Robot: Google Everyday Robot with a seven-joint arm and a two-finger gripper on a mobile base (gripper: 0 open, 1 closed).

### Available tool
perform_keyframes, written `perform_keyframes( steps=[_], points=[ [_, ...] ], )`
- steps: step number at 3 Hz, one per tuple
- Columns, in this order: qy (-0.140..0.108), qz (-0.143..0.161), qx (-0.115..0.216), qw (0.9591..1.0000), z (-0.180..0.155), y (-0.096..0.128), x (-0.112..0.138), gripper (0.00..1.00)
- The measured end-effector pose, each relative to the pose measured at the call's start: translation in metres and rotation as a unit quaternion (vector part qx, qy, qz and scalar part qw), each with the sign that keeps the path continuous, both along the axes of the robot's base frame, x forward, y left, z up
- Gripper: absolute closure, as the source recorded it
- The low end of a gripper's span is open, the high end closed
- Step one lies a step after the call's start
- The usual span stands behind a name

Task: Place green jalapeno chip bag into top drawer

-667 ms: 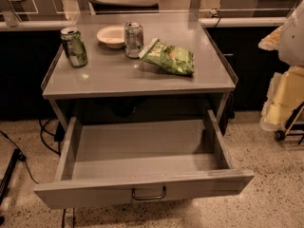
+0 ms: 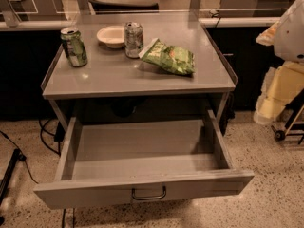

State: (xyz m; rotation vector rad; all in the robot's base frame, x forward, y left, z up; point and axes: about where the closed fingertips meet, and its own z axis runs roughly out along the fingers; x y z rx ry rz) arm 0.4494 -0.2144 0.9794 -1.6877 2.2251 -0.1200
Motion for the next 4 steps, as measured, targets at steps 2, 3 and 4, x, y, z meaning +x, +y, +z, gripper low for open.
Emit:
perform_keyframes(
  steps=[2, 3, 4],
  points=[
    [-0.049, -0.032, 0.036, 0.9976, 0.002, 0.007, 0.044, 0.0],
    [-0.069, -0.05, 0.065, 0.9942, -0.006, 0.008, 0.07, 0.0],
    [-0.083, -0.053, 0.09, 0.9911, -0.018, 0.014, 0.097, 0.0]
  ],
)
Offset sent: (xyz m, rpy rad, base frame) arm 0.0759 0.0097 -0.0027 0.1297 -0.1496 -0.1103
